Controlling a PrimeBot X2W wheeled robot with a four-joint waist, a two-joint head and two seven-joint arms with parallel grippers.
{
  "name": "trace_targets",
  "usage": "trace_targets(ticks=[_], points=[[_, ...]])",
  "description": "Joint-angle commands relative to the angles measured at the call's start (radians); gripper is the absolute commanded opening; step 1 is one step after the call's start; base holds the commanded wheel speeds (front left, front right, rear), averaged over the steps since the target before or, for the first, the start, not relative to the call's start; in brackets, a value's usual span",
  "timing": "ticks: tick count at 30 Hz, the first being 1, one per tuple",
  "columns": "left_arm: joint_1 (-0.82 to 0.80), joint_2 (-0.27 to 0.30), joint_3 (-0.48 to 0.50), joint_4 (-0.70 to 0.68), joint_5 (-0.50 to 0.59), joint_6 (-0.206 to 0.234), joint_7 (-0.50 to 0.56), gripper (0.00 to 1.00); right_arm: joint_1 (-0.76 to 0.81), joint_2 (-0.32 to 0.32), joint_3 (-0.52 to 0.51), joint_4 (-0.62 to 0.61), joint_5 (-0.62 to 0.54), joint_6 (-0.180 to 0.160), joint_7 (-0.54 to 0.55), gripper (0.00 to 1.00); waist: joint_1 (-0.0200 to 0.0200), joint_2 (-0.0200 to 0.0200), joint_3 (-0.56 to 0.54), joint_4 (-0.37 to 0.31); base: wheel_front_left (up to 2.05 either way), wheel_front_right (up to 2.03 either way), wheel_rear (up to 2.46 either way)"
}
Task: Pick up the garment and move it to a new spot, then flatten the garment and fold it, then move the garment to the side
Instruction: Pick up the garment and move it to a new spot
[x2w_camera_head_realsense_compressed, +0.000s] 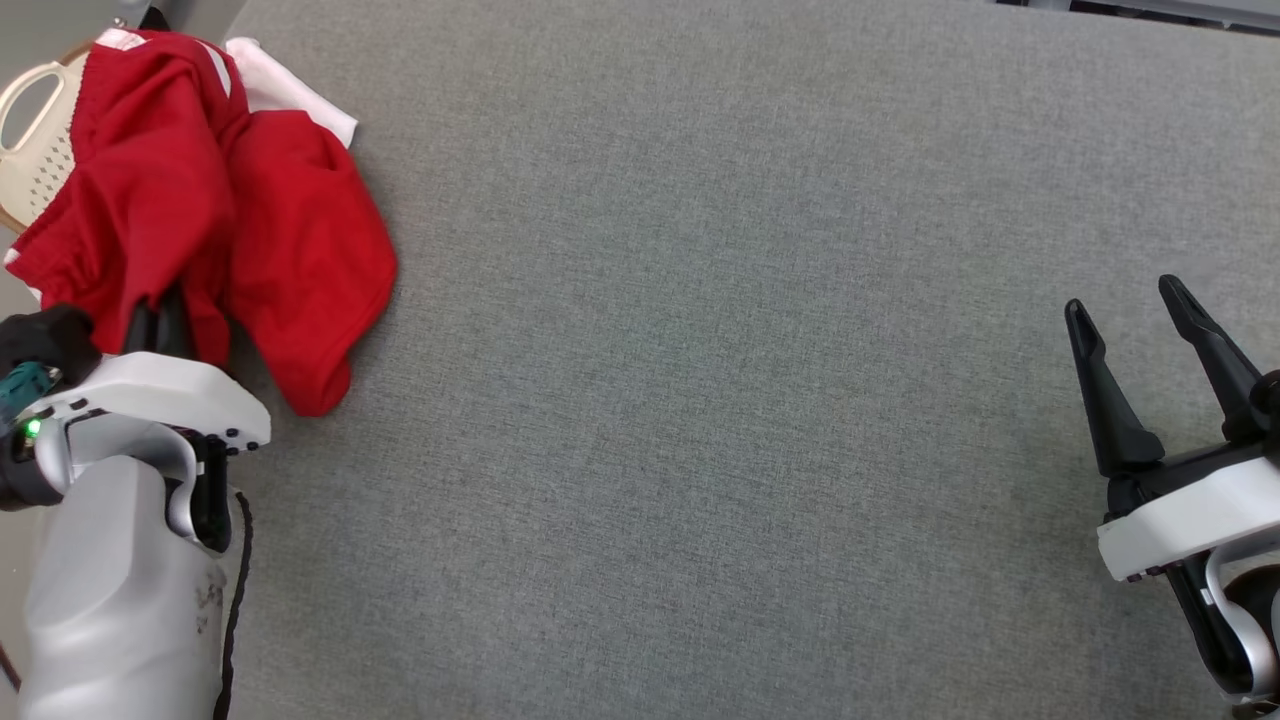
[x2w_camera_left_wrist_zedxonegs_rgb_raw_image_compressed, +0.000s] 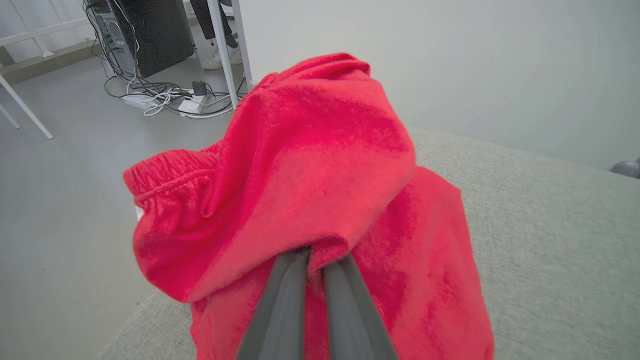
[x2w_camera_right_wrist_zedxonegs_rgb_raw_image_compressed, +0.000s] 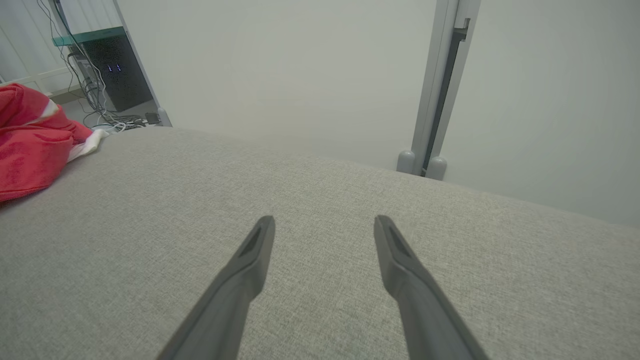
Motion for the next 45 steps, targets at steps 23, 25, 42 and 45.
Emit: trace_targets(ticks=[23, 25, 42, 45], points=[[0.467, -0.068, -0.142, -1.003, 0.24, -0.022, 0.062, 0.0, 0.04, 0.129, -0.005, 0.102, 0.001, 0.0, -0.088, 1.0, 0.0, 0.0, -0.212, -0.107, 0.0, 0.0, 0.0], [0.483, -0.074, -0.186, -1.058, 0.244, -0.029, 0.093, 0.0, 0.03, 0.134, -0.001, 0.107, 0.003, 0.0, -0.096, 1.0, 0.0, 0.0, -0.212, -0.144, 0.0, 0.0, 0.0], [0.248, -0.093, -0.613, -0.915, 0.206, -0.071, 0.185, 0.0, -0.056, 0.187, 0.012, 0.191, 0.053, 0.0, -0.182, 1.0, 0.0, 0.0, -0.052, -0.59, 0.0, 0.0, 0.0], [0.193, -0.093, -0.672, -0.825, 0.198, -0.071, 0.195, 0.0, -0.064, 0.197, 0.016, 0.217, 0.065, 0.0, -0.204, 1.0, 0.0, 0.0, -0.02, -0.638, 0.0, 0.0, 0.0]])
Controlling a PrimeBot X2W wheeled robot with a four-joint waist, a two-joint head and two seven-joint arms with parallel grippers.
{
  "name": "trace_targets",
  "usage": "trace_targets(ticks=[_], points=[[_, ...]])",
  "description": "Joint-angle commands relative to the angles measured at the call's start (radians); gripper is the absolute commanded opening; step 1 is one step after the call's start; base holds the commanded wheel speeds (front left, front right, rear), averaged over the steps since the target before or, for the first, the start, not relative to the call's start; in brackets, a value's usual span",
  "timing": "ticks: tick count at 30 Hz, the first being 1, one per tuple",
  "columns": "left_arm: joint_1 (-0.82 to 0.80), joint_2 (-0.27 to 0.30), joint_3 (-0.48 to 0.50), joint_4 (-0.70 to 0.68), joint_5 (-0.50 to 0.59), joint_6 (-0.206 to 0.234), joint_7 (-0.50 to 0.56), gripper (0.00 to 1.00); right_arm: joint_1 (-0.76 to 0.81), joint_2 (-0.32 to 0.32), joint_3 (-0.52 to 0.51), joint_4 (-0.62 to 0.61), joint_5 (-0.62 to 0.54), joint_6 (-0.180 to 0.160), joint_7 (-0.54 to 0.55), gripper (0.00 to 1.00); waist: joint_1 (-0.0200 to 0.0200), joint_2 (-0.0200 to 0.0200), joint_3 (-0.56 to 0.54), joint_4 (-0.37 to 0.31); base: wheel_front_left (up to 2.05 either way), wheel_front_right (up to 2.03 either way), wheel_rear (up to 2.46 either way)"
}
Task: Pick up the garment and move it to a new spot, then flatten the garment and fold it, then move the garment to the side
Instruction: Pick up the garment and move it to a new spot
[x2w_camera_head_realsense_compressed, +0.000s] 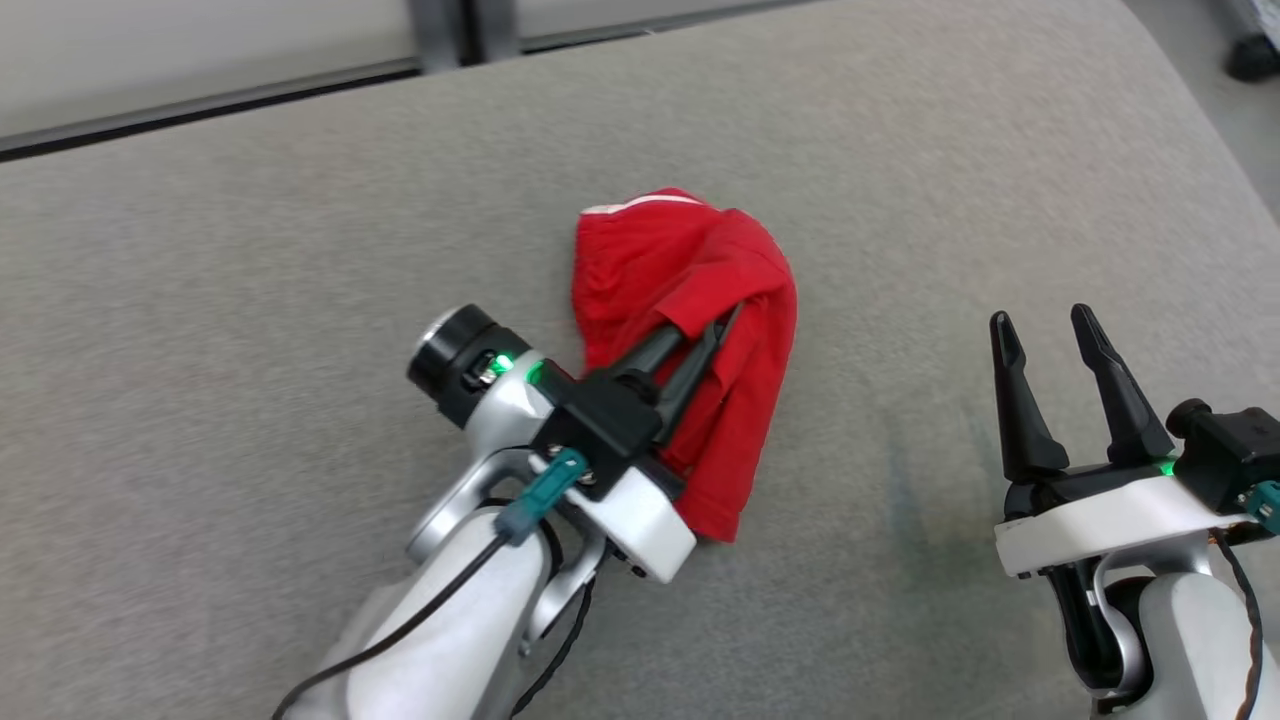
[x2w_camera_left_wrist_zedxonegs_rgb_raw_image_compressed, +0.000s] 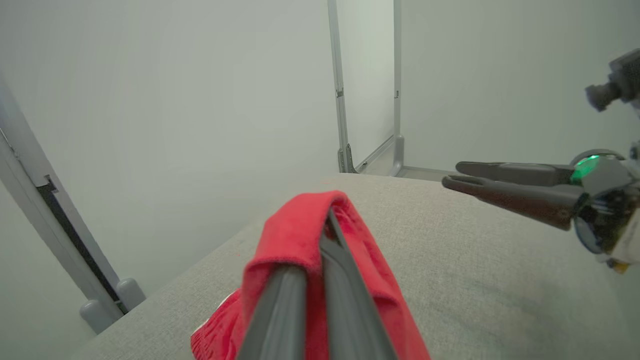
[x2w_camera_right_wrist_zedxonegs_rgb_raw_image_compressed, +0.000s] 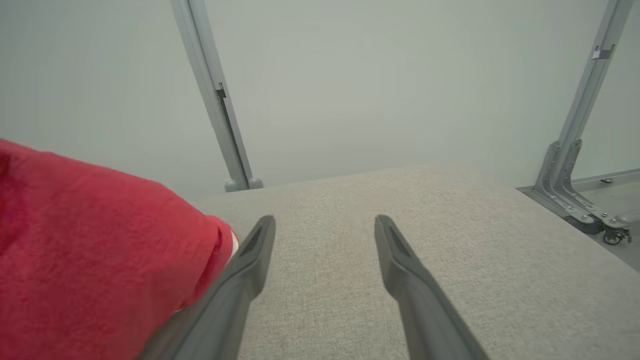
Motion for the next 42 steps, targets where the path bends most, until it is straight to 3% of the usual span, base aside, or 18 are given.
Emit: trace_targets(ticks=[1, 6, 7, 8, 14, 20, 28, 33, 38, 42], points=[[-0.025, 0.007, -0.027, 0.037, -0.009, -0.003, 0.005, 0.0, -0.015, 0.004, -0.001, 0.009, 0.007, 0.0, -0.014, 1.0, -0.0001, 0.0, 0.078, -0.09, 0.0, 0.0, 0.0], [-0.075, 0.018, -0.151, 0.168, -0.055, -0.004, 0.006, 0.0, -0.027, 0.009, 0.001, 0.045, 0.016, 0.0, -0.042, 1.0, -0.0001, 0.0, 0.093, -0.1, 0.0, 0.0, 0.0], [-0.082, 0.02, -0.168, 0.182, -0.062, -0.003, -0.002, 0.43, -0.029, 0.009, 0.001, 0.05, 0.016, 0.0, -0.043, 1.0, -0.0001, 0.0, 0.092, -0.094, 0.0, 0.0, 0.0], [-0.083, 0.021, -0.185, 0.195, -0.074, -0.003, -0.008, 1.0, -0.031, 0.008, 0.004, 0.053, 0.016, 0.0, -0.046, 1.0, -0.0001, 0.0, 0.089, -0.087, 0.0, 0.0, 0.0], [-0.073, 0.023, -0.196, 0.2, -0.114, 0.0, -0.083, 1.0, -0.037, -0.013, 0.003, 0.055, 0.011, 0.0, -0.043, 1.0, -0.0001, 0.0, 0.052, -0.01, 0.0, 0.0, 0.0], [-0.029, 0.04, -0.145, 0.146, -0.144, 0.048, -0.131, 1.0, -0.025, -0.028, -0.005, 0.04, 0.0, 0.0, -0.024, 1.0, -0.0001, 0.0, 0.01, 0.061, 0.0, 0.0, 0.0], [0.062, 0.095, 0.026, 0.07, -0.217, 0.166, -0.179, 1.0, 0.014, -0.047, -0.023, 0.003, -0.02, 0.0, 0.013, 1.0, -0.0001, 0.0, -0.05, 0.164, 0.0, 0.0, 0.0], [0.126, 0.144, 0.144, 0.061, -0.261, 0.217, -0.192, 1.0, 0.042, -0.051, -0.033, -0.022, -0.035, 0.0, 0.036, 1.0, -0.0001, 0.0, -0.082, 0.219, 0.0, 0.0, 0.0], [0.205, 0.175, 0.245, 0.052, -0.299, 0.244, -0.196, 1.0, 0.061, -0.043, -0.031, -0.042, -0.046, 0.0, 0.059, 1.0, -0.0001, 0.0, -0.108, 0.252, 0.0, 0.0, 0.0], [0.267, 0.192, 0.3, 0.043, -0.317, 0.234, -0.197, 1.0, 0.077, -0.041, -0.027, -0.05, -0.055, 0.0, 0.067, 1.0, -0.0001, 0.0, -0.131, 0.26, 0.0, 0.0, 0.0]])
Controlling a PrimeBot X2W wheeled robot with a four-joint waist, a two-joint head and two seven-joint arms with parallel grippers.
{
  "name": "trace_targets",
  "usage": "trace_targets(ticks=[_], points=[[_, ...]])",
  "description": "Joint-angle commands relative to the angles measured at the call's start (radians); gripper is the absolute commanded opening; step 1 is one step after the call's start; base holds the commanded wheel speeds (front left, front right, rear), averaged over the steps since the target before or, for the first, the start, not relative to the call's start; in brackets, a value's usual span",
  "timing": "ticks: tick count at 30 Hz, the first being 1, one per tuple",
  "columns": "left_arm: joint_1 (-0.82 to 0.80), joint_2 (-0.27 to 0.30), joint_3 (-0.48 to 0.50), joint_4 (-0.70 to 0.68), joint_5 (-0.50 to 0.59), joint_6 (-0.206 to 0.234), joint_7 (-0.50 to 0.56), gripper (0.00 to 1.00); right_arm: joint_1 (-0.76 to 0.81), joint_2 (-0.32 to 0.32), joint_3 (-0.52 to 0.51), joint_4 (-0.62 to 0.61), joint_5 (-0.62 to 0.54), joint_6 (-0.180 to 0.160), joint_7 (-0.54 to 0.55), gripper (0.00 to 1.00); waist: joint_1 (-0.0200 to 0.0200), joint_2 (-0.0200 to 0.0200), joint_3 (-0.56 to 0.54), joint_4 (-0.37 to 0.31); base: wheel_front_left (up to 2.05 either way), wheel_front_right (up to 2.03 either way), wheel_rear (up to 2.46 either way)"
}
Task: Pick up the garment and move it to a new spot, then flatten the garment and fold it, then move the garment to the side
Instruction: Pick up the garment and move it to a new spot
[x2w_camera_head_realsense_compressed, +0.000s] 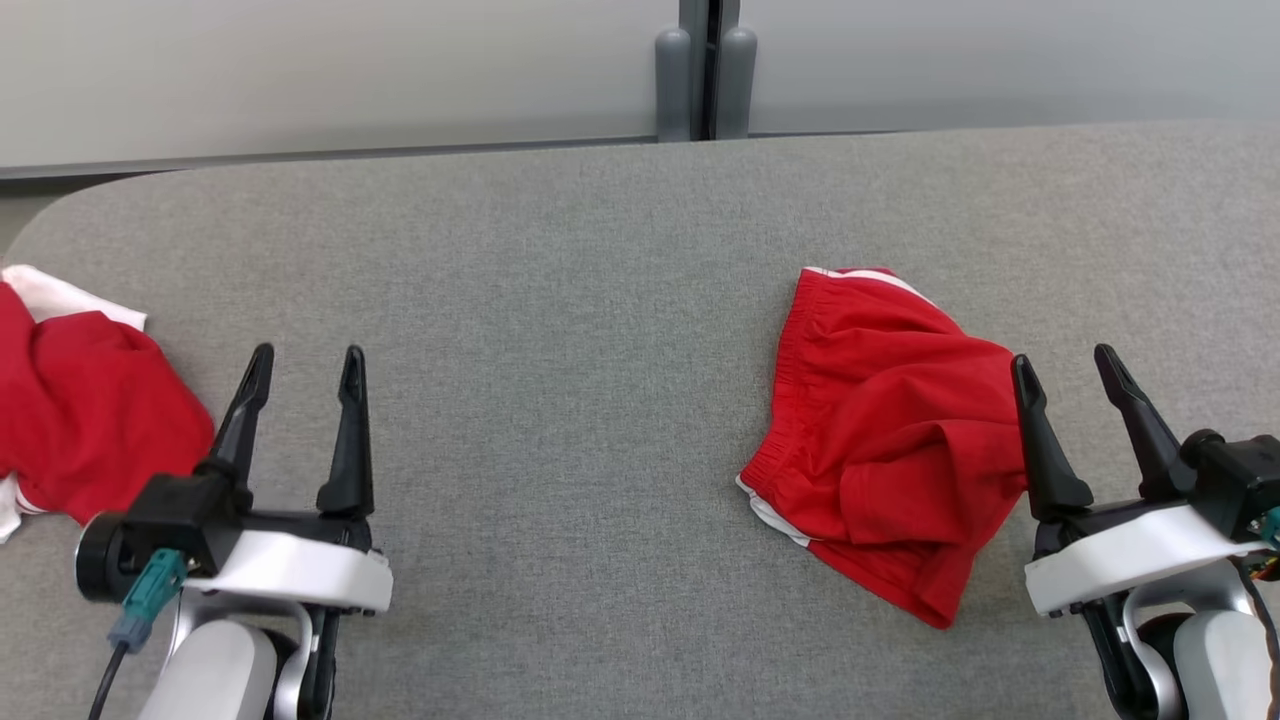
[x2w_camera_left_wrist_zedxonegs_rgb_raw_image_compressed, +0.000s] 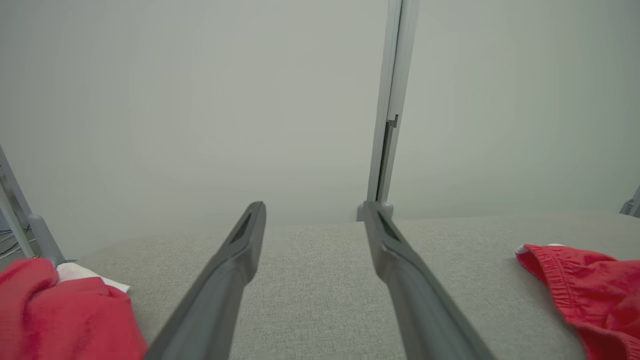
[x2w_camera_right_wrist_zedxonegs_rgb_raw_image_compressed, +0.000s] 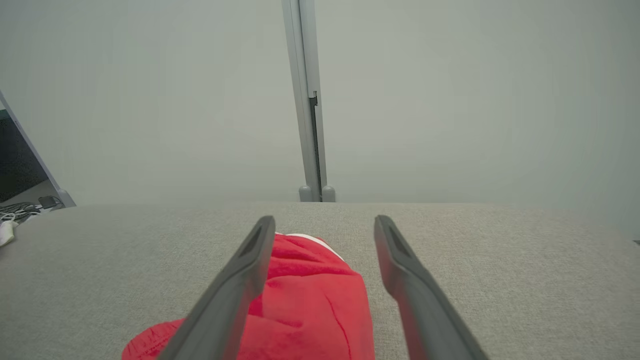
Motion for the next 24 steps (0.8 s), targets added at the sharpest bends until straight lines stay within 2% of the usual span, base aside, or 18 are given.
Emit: trace_targets(ticks=[1, 12, 24], points=[[0.026, 0.006, 0.015, -0.005, -0.006, -0.007, -0.005, 1.0, 0.017, -0.003, -0.002, -0.007, -0.007, 0.0, 0.004, 1.0, 0.0, 0.0, -0.018, 0.008, 0.0, 0.0, 0.0], [0.121, 0.008, 0.025, 0.053, 0.013, -0.044, -0.005, 1.0, 0.103, 0.016, -0.016, -0.014, -0.02, 0.0, 0.032, 1.0, 0.0, 0.0, -0.11, 0.0, 0.0, 0.0, 0.0], [0.167, 0.02, 0.019, 0.067, 0.007, -0.031, 0.002, 1.0, 0.147, 0.027, -0.016, -0.033, -0.026, 0.0, 0.058, 1.0, 0.0, 0.0, -0.146, -0.011, 0.0, 0.0, 0.0]])
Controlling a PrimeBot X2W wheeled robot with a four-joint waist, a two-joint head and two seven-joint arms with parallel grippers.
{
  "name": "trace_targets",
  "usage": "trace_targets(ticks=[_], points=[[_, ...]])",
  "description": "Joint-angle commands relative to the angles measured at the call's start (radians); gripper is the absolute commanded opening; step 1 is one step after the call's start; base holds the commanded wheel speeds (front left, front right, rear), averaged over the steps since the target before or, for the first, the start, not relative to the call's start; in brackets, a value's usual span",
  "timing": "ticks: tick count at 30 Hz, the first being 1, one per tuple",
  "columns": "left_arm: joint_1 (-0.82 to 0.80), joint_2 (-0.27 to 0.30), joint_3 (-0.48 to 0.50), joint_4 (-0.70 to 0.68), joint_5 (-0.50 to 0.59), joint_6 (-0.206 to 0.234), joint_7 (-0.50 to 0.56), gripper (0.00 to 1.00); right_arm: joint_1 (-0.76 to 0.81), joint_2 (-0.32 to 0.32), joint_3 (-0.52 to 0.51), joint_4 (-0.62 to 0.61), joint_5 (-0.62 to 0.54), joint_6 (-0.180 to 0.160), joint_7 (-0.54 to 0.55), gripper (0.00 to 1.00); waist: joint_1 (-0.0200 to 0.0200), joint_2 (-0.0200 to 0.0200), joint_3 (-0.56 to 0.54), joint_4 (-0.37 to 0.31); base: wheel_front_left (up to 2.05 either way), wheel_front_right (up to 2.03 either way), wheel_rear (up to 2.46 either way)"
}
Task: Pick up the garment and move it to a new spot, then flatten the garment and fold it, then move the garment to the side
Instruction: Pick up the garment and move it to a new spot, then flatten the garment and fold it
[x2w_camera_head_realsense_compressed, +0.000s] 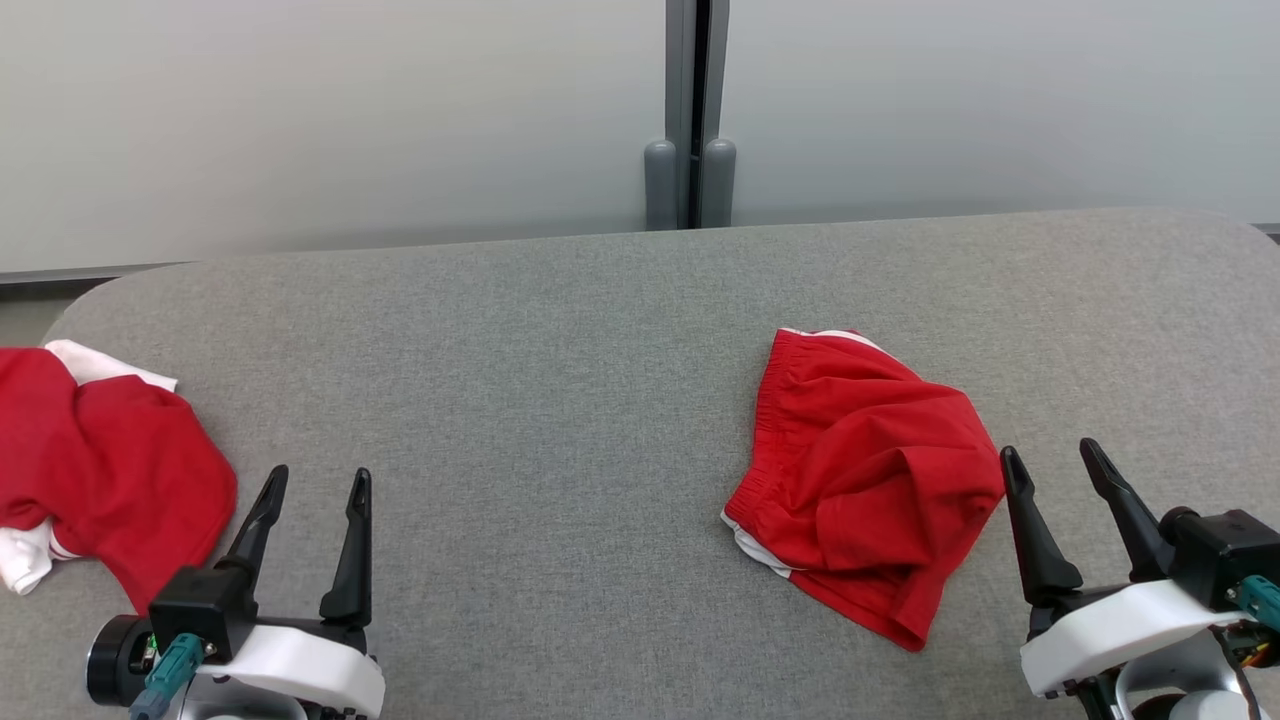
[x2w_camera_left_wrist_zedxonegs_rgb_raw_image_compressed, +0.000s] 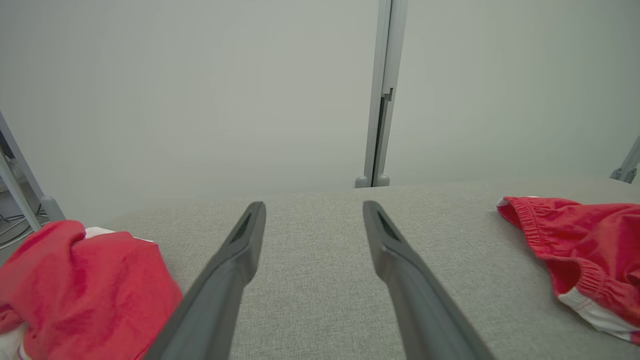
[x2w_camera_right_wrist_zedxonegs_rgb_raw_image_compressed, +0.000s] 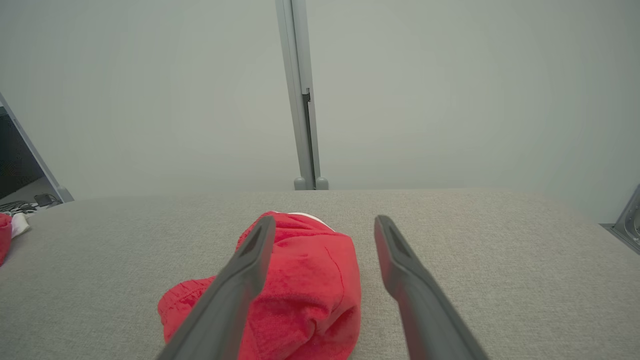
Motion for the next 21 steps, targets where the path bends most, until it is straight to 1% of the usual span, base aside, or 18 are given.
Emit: trace_targets(ticks=[1, 16, 21], points=[[0.013, 0.006, 0.005, -0.004, -0.003, 0.006, 0.0, 1.0, 0.007, -0.001, 0.0, -0.007, -0.006, 0.0, 0.007, 1.0, 0.0, 0.0, 0.001, -0.001, 0.0, 0.0, 0.0], [0.013, 0.012, -0.006, -0.018, -0.014, 0.016, 0.011, 1.0, 0.008, 0.0, 0.0, -0.011, -0.007, 0.0, 0.014, 1.0, 0.0, 0.0, 0.001, 0.0, 0.0, 0.0, 0.0], [0.008, 0.012, -0.009, -0.021, -0.015, 0.021, 0.013, 1.0, -0.001, -0.001, 0.022, -0.008, -0.009, 0.0, 0.024, 1.0, 0.0, 0.0, 0.005, 0.004, 0.0, 0.0, 0.0]])
